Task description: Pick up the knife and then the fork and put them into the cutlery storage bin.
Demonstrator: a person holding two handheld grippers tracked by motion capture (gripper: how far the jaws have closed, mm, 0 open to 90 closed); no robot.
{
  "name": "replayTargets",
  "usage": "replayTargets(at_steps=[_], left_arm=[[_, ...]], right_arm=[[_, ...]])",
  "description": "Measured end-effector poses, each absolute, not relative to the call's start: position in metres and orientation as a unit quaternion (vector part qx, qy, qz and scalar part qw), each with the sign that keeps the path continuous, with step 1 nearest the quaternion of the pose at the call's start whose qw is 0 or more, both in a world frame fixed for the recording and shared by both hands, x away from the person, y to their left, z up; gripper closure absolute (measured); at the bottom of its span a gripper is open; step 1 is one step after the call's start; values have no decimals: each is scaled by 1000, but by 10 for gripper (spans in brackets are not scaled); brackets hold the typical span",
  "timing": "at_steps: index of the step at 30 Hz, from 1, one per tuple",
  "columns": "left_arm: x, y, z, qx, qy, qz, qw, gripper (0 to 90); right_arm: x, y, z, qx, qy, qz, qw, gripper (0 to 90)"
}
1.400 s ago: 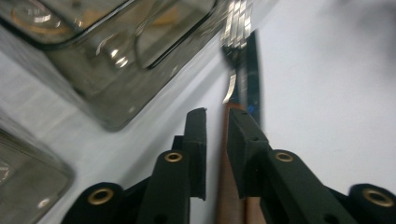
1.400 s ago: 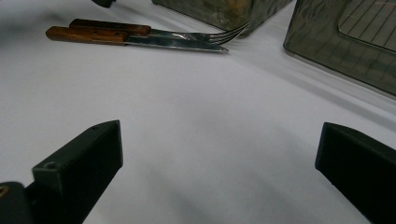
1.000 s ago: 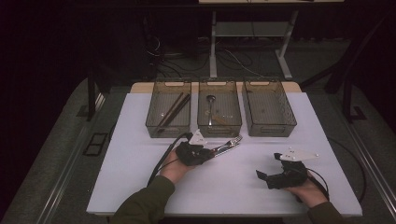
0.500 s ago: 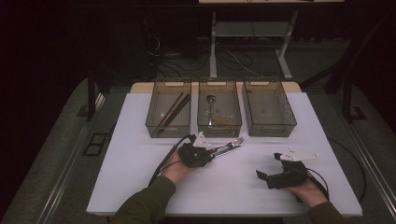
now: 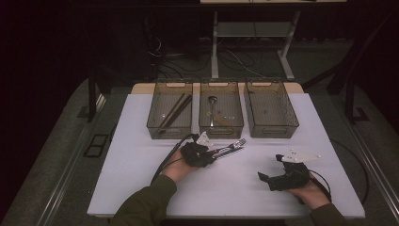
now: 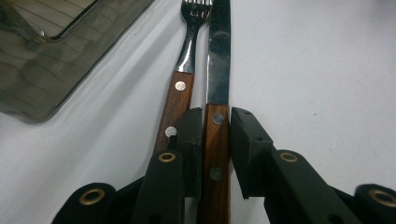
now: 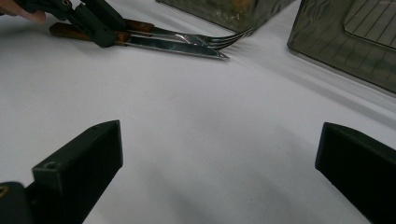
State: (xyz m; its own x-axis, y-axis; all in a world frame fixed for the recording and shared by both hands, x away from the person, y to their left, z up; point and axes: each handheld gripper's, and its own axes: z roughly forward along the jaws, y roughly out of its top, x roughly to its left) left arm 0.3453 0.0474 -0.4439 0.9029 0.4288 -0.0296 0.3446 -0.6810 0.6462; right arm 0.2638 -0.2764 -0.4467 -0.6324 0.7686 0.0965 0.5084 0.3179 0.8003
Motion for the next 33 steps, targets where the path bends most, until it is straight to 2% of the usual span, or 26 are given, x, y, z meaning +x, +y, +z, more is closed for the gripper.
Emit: replayTargets(at_steps=[10, 12, 15, 18, 27, 33], left_arm=[[345, 49, -445, 914, 206, 60, 346, 752], [347, 49, -445, 912, 208, 54, 349, 741], [348, 46, -446, 909, 207, 48, 358, 681], [349, 39, -446, 909, 205, 55, 359, 672], [349, 37, -449, 907, 200, 68, 364, 767], [350, 37, -448, 906, 200, 67, 367, 777]], right_arm=[[264, -276, -447, 400, 797, 425, 153, 5], [264, -276, -447, 399, 798, 426, 153, 5], [264, -276, -447, 399, 798, 425, 153, 5], [264, -277, -447, 399, 797, 426, 153, 5], [264, -277, -447, 399, 798, 426, 153, 5], [264, -276, -446, 397, 798, 426, 154, 5]])
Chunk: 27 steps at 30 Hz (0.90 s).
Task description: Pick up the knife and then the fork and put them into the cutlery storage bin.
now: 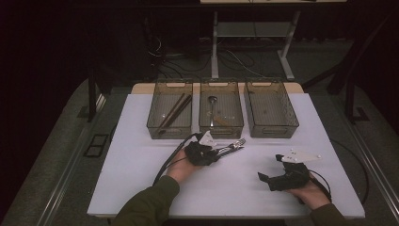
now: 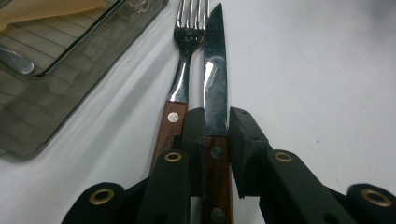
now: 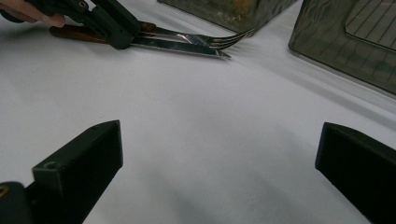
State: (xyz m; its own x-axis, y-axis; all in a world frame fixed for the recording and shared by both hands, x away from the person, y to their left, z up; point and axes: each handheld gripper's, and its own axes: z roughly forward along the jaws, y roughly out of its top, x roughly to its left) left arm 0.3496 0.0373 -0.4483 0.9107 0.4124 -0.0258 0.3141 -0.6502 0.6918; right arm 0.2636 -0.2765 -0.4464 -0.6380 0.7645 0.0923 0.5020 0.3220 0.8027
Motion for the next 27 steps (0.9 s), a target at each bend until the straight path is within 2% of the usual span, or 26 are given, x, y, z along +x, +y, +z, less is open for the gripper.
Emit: replayTargets(at_steps=[9, 16, 17, 20, 22, 27], left_arm=[[341, 35, -436, 894, 198, 64, 396, 777], [327, 38, -419, 879, 199, 76, 426, 777], [324, 38, -417, 876, 205, 80, 430, 777], [319, 41, -411, 868, 211, 86, 441, 777], [316, 42, -407, 864, 212, 92, 446, 776], [309, 45, -401, 854, 212, 100, 464, 777]], right_arm=[[264, -277, -445, 406, 792, 433, 144, 5], [265, -275, -433, 417, 774, 463, 113, 8], [264, -275, -430, 418, 770, 469, 111, 61], [265, -272, -423, 419, 754, 497, 97, 145], [268, -269, -420, 423, 745, 510, 78, 156], [278, -256, -418, 423, 734, 529, 53, 262]])
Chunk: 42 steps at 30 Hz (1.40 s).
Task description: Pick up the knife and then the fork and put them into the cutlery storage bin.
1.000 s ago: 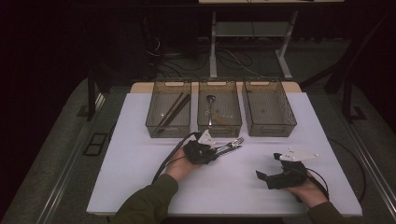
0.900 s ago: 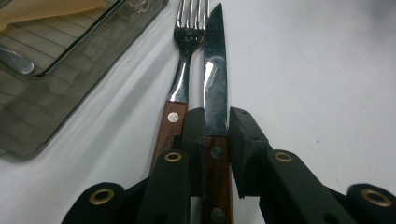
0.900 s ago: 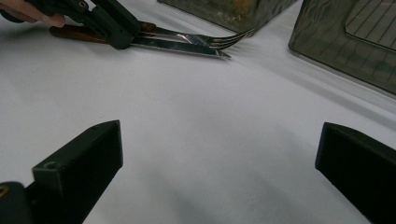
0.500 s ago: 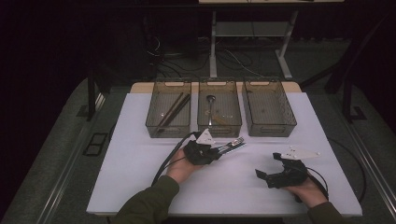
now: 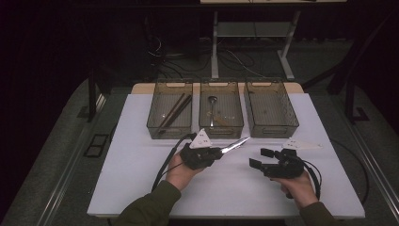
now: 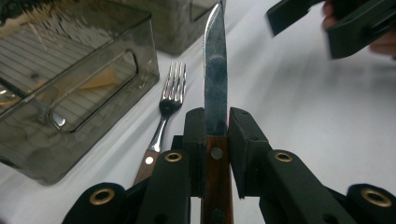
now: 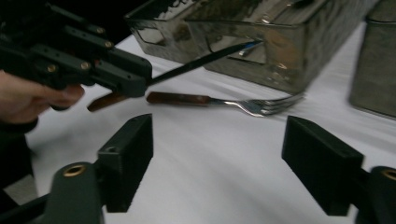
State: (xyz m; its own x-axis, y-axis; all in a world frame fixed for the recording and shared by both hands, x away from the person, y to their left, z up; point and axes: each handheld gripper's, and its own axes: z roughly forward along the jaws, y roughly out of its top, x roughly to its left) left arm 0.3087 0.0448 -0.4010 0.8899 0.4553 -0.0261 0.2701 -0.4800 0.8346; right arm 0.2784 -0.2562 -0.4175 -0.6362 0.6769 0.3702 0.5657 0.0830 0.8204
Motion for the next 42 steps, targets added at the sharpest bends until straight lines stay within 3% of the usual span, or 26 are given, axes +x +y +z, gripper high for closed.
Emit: replayTargets(at_steps=[12, 20, 27, 37, 42], left_arm=[[300, 34, -398, 848, 200, 114, 478, 776], [299, 31, -398, 843, 197, 119, 486, 776], [300, 31, -400, 840, 203, 116, 489, 776], [300, 31, -401, 835, 194, 106, 504, 754], [299, 38, -400, 833, 187, 108, 509, 604]], right_arm=[[300, -234, -418, 426, 702, 571, -21, 422], [307, -221, -419, 414, 696, 586, -42, 567], [309, -215, -416, 412, 689, 595, -35, 757], [302, -210, -404, 387, 691, 610, -23, 890], [300, -216, -397, 381, 695, 609, -2, 891]])
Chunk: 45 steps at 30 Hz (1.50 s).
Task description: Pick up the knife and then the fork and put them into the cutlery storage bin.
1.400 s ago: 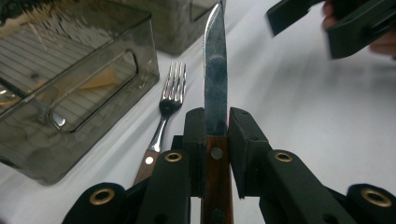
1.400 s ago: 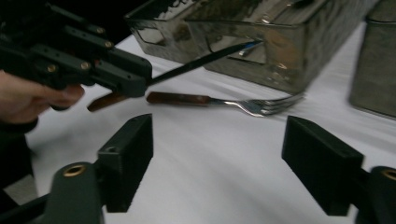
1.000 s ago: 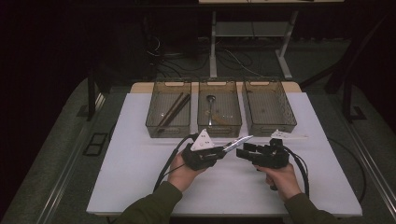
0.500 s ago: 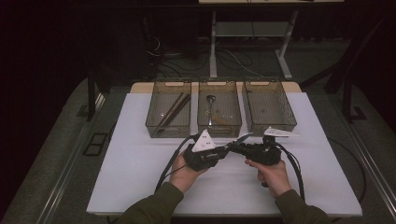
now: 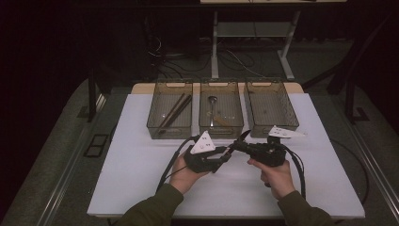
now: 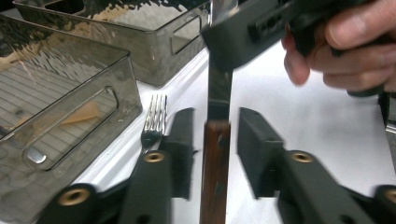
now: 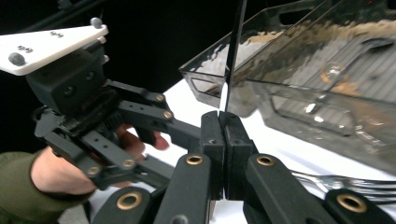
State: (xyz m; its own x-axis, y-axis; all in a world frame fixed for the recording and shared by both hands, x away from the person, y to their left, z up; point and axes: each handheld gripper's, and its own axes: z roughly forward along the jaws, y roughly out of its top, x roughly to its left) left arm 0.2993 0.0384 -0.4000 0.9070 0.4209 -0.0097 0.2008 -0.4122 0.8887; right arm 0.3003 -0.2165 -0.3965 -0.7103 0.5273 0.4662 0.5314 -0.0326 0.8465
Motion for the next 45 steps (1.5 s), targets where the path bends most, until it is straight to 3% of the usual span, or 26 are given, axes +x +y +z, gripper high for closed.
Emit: replayTargets(at_steps=[4, 20, 34, 45], left_arm=[[300, 53, -401, 839, 184, 112, 500, 509], [284, 129, -418, 822, 239, 86, 509, 272], [278, 168, -432, 817, 279, 94, 496, 10], [278, 167, -432, 819, 277, 91, 494, 0]], right_arm=[[300, -227, -390, -381, -707, -596, -26, 891], [307, -281, -350, -397, -723, -554, -119, 890], [347, -331, -298, -439, -706, -515, -208, 891], [396, -353, -289, -483, -721, -433, -244, 891]])
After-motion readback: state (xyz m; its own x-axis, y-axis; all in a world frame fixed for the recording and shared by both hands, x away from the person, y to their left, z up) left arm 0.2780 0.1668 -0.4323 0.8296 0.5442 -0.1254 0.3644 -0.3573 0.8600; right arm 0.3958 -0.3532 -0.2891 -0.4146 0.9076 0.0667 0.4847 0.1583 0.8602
